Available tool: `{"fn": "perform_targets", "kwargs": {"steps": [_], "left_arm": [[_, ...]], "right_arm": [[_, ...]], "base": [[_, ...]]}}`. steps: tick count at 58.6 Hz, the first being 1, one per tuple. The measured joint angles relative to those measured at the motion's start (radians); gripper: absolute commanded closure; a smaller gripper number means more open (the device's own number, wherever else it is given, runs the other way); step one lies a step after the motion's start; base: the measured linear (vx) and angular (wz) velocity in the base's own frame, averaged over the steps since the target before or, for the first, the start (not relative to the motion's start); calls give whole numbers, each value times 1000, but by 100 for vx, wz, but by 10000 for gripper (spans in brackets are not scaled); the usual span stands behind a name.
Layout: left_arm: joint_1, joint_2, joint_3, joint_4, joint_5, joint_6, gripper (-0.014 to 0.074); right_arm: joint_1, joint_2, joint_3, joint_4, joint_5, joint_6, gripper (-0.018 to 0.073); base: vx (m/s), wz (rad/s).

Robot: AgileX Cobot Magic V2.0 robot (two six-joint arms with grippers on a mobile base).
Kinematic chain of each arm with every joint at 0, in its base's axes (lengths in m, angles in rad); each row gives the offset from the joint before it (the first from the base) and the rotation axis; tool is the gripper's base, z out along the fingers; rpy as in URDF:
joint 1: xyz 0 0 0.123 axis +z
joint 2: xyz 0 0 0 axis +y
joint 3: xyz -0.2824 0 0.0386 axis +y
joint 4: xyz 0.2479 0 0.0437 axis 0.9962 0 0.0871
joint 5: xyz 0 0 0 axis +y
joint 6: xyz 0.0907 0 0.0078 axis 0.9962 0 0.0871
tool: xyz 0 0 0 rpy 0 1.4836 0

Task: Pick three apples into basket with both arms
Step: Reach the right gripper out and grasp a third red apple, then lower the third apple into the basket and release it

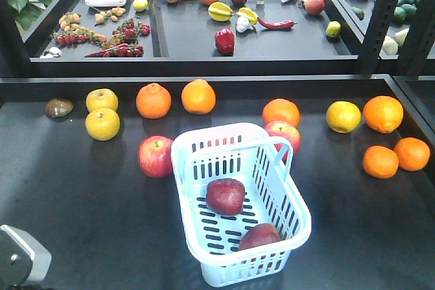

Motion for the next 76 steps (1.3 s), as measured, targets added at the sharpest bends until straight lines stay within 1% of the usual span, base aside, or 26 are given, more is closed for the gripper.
{"fn": "perform_targets", "kwargs": {"steps": [3, 7, 14, 17, 23, 28, 35, 40, 44, 46, 51, 53, 57, 64, 70, 73, 76], "left_arm": [[0, 0, 0, 0, 0, 0, 602], [0, 0, 0, 0, 0, 0, 602], [0, 0, 0, 0, 0, 0, 602], [0, 0, 0, 0, 0, 0, 602], [0, 0, 0, 0, 0, 0, 602], [0, 0, 0, 0, 0, 0, 602], [0, 0, 0, 0, 0, 0, 602], [0, 0, 0, 0, 0, 0, 602], [0, 0, 0, 0, 0, 0, 602], [0, 0, 0, 0, 0, 0, 602], [0, 0, 0, 0, 0, 0, 602], [0, 0, 0, 0, 0, 0, 602], [0, 0, 0, 0, 0, 0, 602], [0, 0, 0, 0, 0, 0, 602], [0, 0, 0, 0, 0, 0, 602], [0, 0, 0, 0, 0, 0, 602], [0, 0, 0, 0, 0, 0, 602]], "right_arm": [[0, 0, -5, 11, 8, -4, 237], [0, 0, -19, 40, 28, -21, 360], [0, -47, -48, 122, 61, -100, 528], [-1, -94, -64, 169, 72, -139, 575], [-2, -193, -89, 280, 82, -226, 568], [-2, -297, -95, 385, 94, -328, 565], [-2, -438, -94, 576, 143, -480, 564], [20, -528, -94, 696, 187, -592, 564], [70, -600, -94, 787, 221, -654, 561], [99, -631, -94, 815, 233, -669, 561], [211, -692, -94, 881, 246, -691, 557], [251, -703, -94, 899, 246, -694, 555], [360, -716, -93, 918, 239, -698, 551], [550, -700, -91, 923, 162, -686, 540], [706, -653, -91, 924, 58, -683, 484], [760, -621, -91, 922, 20, -683, 433], [810, -577, -91, 912, -12, -683, 351]], "base": [[0, 0], [0, 0], [0, 0], [0, 0], [0, 0], [0, 0], [0, 0], [0, 0], [0, 0], [0, 0], [0, 0], [0, 0], [0, 0], [0, 0], [0, 0], [0, 0], [0, 0]]}}
